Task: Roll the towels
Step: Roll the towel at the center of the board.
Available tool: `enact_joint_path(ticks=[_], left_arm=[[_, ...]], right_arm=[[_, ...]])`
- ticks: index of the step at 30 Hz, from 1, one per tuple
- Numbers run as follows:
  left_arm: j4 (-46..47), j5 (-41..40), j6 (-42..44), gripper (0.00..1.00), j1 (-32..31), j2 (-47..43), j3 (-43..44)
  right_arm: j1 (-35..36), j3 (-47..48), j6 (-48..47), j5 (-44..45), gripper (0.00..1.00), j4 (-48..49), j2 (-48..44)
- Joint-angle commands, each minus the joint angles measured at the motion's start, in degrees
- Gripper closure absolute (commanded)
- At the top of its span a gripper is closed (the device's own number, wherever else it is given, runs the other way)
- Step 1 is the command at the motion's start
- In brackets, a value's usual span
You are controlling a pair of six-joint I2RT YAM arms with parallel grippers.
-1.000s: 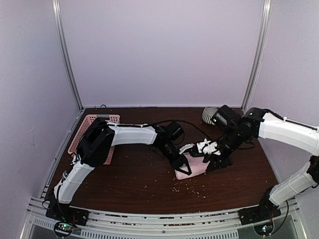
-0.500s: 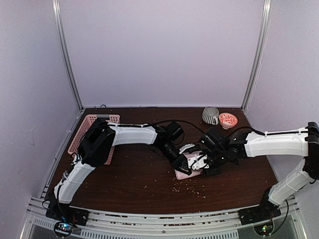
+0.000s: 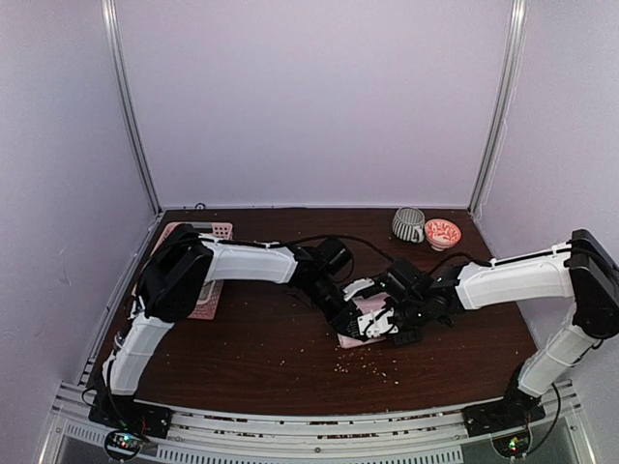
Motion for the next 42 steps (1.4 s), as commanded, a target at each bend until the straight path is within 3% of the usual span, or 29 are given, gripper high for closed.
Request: enact_joint_path(ticks=[1,7,16,22,25,27,29,33,37,42], left_arm=[[7.02,-15.61,-4.58,0.49,1.44,-7.33,-9.58],[16.92,-27.37,-8.68,0.37,4.22,-20.38,-22.76],[27.33,-42.52,-9.23,0.37,5.14,-35.22,-38.04],[40.19,-50.26,-3.86,0.38,2.59,-45.7,-48.22],[45.49,-51.86,3.39,0.3,-2.37,-48.76,-51.04],[47.24,-52.84,7.88,0.2,-6.17,-48.33,-51.28],[45.72,-50.96,12.16,0.19,-9.51,-46.07,-49.49],[34.42,-49.45,20.1,0.31,-14.36,-37.36,-40.04],[23.07,-49.49,22.93,0.45,-15.05,-27.77,-29.37],[17.83,-47.57,25.52,0.45,-15.09,-20.54,-22.24]], right_arm=[[-0.75,1.3,-0.25,-5.23,0.85,-7.61,3.31],[-2.42,9.22,-0.64,-14.51,0.86,-21.1,6.46],[-6.52,25.63,1.4,-23.65,0.9,-38.52,20.29],[-13.69,38.99,0.92,-29.89,0.9,-46.01,34.93],[-16.38,44.35,1.16,-31.34,0.9,-49.11,41.9],[-17.14,46.51,2.26,-30.36,0.9,-49.18,44.94],[-17.28,47.44,2.81,-29.99,0.9,-48.97,46.47],[-17.28,47.43,2.95,-30.86,0.9,-48.73,47.14],[-17.28,46.82,3.8,-31.21,0.89,-48.04,46.94],[-17.21,46.56,4.02,-31.14,0.89,-47.65,46.8]])
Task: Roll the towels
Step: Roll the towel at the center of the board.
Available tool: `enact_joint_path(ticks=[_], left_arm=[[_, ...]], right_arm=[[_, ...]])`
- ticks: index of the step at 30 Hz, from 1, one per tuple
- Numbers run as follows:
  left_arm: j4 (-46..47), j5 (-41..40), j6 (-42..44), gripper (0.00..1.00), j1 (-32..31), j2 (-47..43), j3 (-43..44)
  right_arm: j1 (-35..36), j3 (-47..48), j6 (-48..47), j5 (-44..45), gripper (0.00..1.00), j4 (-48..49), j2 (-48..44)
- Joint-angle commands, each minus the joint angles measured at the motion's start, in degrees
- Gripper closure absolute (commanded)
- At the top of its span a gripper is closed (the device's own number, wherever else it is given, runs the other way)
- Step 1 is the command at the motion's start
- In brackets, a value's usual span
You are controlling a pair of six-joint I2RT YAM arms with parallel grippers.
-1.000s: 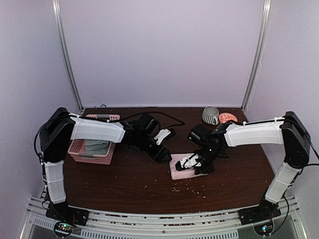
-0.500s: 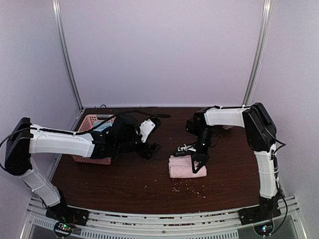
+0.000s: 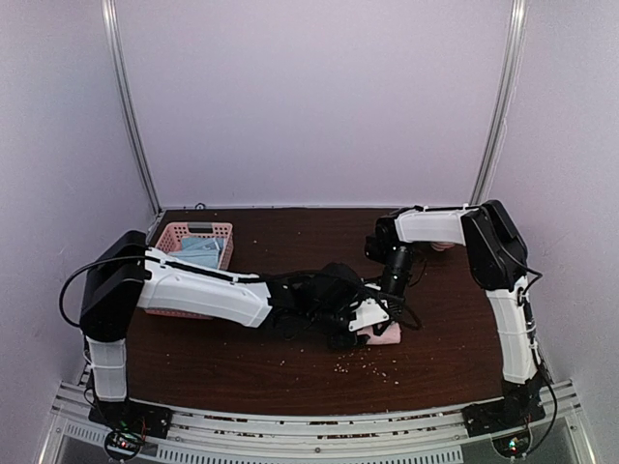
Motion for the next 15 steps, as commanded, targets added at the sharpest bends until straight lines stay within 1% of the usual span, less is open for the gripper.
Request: enact_joint_path(ticks=[1,6,9,11,13,14,15], left_arm=[[-7.58,0.94,4.88,0.45,0.44,4.59,5.55],[-7.92,-2.47,6.08,0.45,0.42,7.99,6.41],[-7.25,-2.7,6.17,0.48,0.43,8.53,5.93],[-7.21,-2.81,6.19,0.52,0.43,9.03,5.83],[-7.25,-3.33,6.22,0.55,0.35,9.89,6.04],[-7.25,-4.22,6.0,0.54,0.28,10.26,6.09],[-7.05,-5.29,5.81,0.52,0.15,10.48,6.01]], right_arm=[[0.42,-3.19,1.58,9.96,0.89,9.27,5.68],[0.44,-2.85,1.81,9.87,0.89,9.33,5.65],[0.53,-2.81,1.72,9.7,0.89,9.33,5.66],[0.53,-2.76,1.56,9.45,0.89,9.28,5.78],[0.53,-2.62,1.12,8.75,0.89,8.66,5.66],[0.6,-2.48,0.84,8.34,0.88,8.28,5.38],[0.66,-2.53,0.62,8.01,0.88,8.2,4.93]])
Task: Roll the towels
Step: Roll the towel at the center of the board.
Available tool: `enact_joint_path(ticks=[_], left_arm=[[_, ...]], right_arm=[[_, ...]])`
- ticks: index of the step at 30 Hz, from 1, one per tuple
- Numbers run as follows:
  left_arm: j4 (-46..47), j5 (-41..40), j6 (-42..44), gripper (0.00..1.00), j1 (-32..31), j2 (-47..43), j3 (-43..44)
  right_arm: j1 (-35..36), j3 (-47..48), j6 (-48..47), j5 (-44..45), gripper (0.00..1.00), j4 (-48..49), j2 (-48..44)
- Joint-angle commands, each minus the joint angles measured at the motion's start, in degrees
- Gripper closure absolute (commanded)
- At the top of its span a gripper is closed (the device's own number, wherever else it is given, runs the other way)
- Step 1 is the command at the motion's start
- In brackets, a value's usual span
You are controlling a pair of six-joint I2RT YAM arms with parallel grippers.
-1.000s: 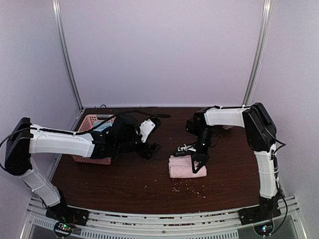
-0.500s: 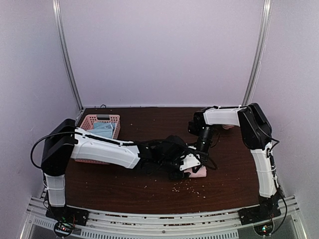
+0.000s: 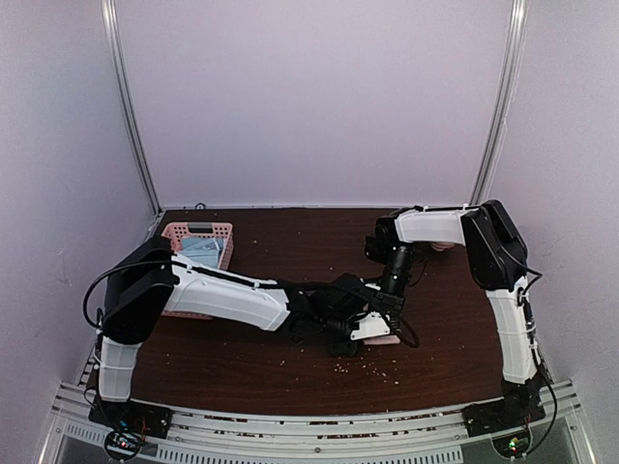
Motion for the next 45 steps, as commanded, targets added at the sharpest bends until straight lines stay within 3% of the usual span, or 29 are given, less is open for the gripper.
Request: enact_joint_path(ticks=[1,6,13,19,25,30,37,42,45], left_arm=[[-0.68,-3.59,0.34,0.48,-0.24,2.91,0.46],[1.02,-5.21,1.27,0.44,-0.75,3.14,-0.11],[-1.32,-3.73,1.73,0.63,-0.75,4.87,1.14],[-6.15,-0.83,0.42,0.82,-0.83,4.88,2.37],[-8.03,1.84,-1.69,0.84,-0.93,2.99,0.92],[-10.59,3.57,-3.01,0.84,-1.0,2.57,1.84],[-15.8,8.49,-4.91,0.85,-1.31,2.34,4.4],[-18.08,15.75,-7.31,0.85,-1.46,0.75,5.64],[-18.61,20.48,-8.29,0.85,-1.19,1.12,6.2]], right_arm=[[0.68,-2.62,-0.48,7.93,0.88,8.27,4.38],[0.71,-2.36,-0.44,7.73,0.88,8.16,3.71],[0.58,-0.06,-1.87,5.54,0.85,4.86,1.71],[0.25,0.59,-2.84,2.7,0.7,3.8,-8.46],[-2.23,2.75,1.99,-0.04,0.7,6.57,-11.04],[-1.69,-2.1,10.76,11.05,0.78,15.82,-7.73],[2.41,-6.21,15.95,17.19,0.83,22.9,-5.09],[3.84,-3.47,17.21,16.03,0.83,22.71,-3.0],[2.25,-1.41,15.77,9.65,0.78,21.91,-4.88]])
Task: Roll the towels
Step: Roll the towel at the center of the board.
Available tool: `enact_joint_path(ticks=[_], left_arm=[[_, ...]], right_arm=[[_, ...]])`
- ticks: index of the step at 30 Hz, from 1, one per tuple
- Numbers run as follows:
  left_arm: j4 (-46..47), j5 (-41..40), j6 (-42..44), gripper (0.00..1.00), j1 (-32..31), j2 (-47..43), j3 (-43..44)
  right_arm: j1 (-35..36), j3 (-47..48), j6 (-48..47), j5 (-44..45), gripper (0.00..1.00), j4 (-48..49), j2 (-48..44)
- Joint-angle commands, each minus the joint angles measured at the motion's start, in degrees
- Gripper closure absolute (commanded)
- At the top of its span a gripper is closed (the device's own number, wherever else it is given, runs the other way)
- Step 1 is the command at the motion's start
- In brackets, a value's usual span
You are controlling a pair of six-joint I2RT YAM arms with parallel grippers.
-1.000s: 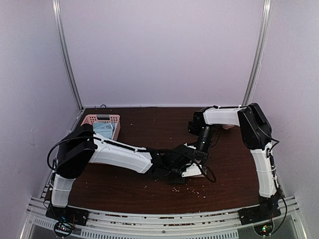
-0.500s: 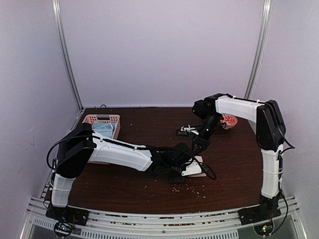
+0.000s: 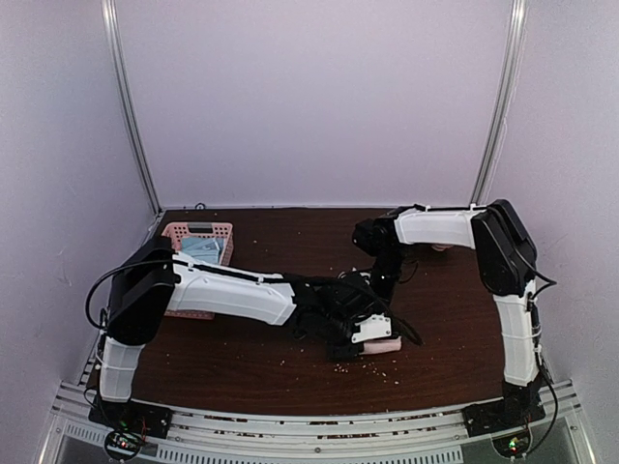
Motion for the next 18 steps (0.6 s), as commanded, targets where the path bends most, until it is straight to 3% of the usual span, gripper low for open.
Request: enact_joint_path(ticks=[1,7,11,15,18], left_arm=[[-7.83,13.84,-2.85,0.85,-0.45,0.67,1.75],[-16.75,23.41,-4.68,0.85,2.2,9.13,9.71],[-18.82,30.41,-6.12,0.85,4.91,12.07,12.53],[-24.92,38.39,-8.78,0.85,7.71,17.5,20.17],[-26.1,44.41,-11.85,0.86,9.52,21.25,23.78]], right_arm=[[-2.16,2.91,-0.15,-6.04,0.76,3.75,-0.28],[-12.44,9.79,-1.87,-19.0,0.68,0.28,-11.6],[-18.41,8.46,-3.21,-28.73,0.64,2.65,-23.45],[-18.14,1.95,-8.62,-32.02,0.55,1.78,-35.61],[-14.1,-1.77,-17.44,-29.36,0.53,-5.61,-41.2]])
